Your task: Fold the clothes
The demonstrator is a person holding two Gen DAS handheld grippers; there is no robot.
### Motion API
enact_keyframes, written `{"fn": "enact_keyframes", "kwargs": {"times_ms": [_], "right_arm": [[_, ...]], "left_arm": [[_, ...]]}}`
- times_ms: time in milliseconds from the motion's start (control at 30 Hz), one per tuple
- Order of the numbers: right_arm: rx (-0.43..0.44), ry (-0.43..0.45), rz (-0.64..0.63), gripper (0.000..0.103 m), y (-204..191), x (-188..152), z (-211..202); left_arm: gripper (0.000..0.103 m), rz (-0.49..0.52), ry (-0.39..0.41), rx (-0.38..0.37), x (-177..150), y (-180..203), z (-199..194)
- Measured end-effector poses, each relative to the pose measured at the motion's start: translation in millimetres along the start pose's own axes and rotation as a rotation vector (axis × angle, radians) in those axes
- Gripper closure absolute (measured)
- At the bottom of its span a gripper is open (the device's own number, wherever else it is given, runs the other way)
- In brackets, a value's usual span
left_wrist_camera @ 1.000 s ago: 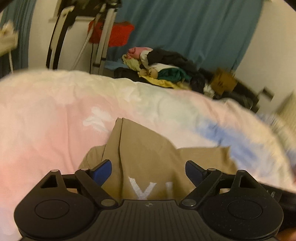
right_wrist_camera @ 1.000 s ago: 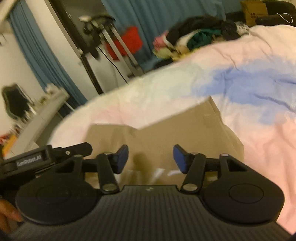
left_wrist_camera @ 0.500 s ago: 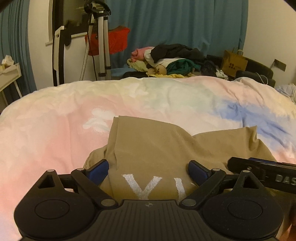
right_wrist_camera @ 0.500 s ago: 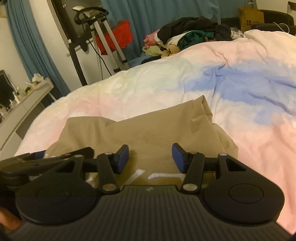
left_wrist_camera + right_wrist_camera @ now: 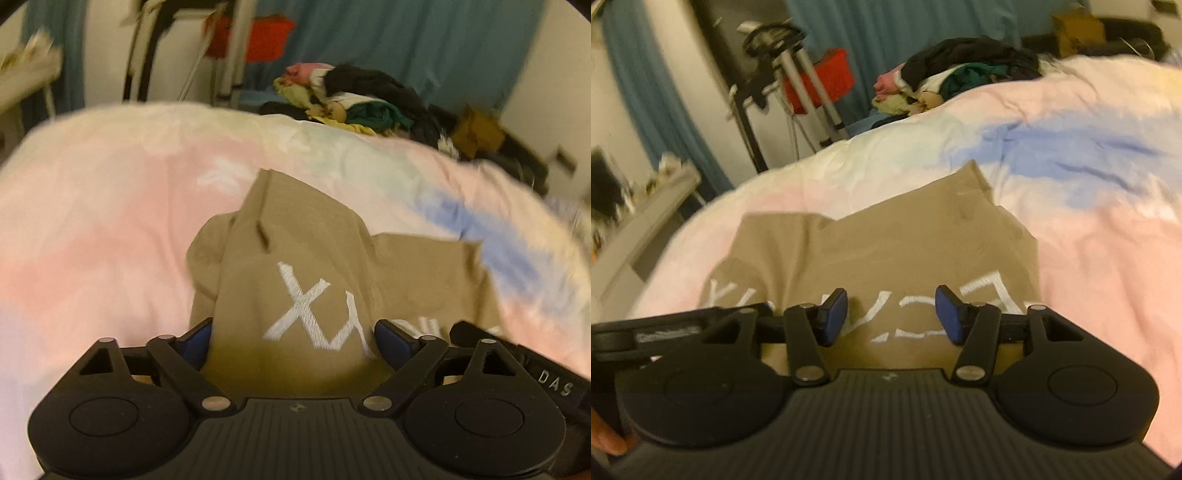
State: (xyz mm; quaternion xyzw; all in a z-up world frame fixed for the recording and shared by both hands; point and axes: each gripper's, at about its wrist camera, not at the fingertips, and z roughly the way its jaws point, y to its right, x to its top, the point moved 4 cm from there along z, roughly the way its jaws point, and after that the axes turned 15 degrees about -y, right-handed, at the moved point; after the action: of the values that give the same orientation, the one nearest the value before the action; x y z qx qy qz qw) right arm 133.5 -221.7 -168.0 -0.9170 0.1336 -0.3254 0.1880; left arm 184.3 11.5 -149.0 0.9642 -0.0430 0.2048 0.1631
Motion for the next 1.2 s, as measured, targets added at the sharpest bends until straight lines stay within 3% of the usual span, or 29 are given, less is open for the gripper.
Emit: {"fn": "enact_keyframes", "kwargs": {"times_ms": [67,200,367,467,533,667,800,867,1067,1200], "right_arm": [[0.068,0.006,0.094,0.043,8,-3,-12],[0.279,0.028,0.326,0.016,29,-16,-36],[0.424,0.013,0.535,0.016,44,-31,-44],[0.442,0.008,0.563,0.016,42,-32,-46],[0.502,-0.032,0.582,0.016,38,-34,-39],[0.651,-0.155,0.664,0.016,29,-46,-18],[0.719,-0.272,0.711,0.016,15,-60,6],[0.734,-0.307,0.739,0.016,15,-63,18],[0.672,-0.185,0.883,0.018,44,-57,21],[0.623,-0.087,0.961,0.018,60,-57,19]], "left_arm": [[0.015,-0.085,-0.005,-0.093,-7,-11,-19],[0.012,-0.227,-0.013,-0.270,-26,-35,-48],[0.012,-0.421,-0.098,-0.472,-46,-59,-41],[0.012,-0.465,-0.109,-0.484,-45,-60,-26],[0.017,-0.492,-0.115,-0.477,-42,-61,-10],[0.040,-0.572,-0.107,-0.433,-35,-72,15],[0.061,-0.565,-0.072,-0.414,-34,-71,16],[0.076,-0.562,-0.047,-0.419,-34,-71,11],[0.086,-0.630,-0.019,-0.526,-35,-79,3],[0.087,-0.613,0.000,-0.527,-36,-76,-1]]}}
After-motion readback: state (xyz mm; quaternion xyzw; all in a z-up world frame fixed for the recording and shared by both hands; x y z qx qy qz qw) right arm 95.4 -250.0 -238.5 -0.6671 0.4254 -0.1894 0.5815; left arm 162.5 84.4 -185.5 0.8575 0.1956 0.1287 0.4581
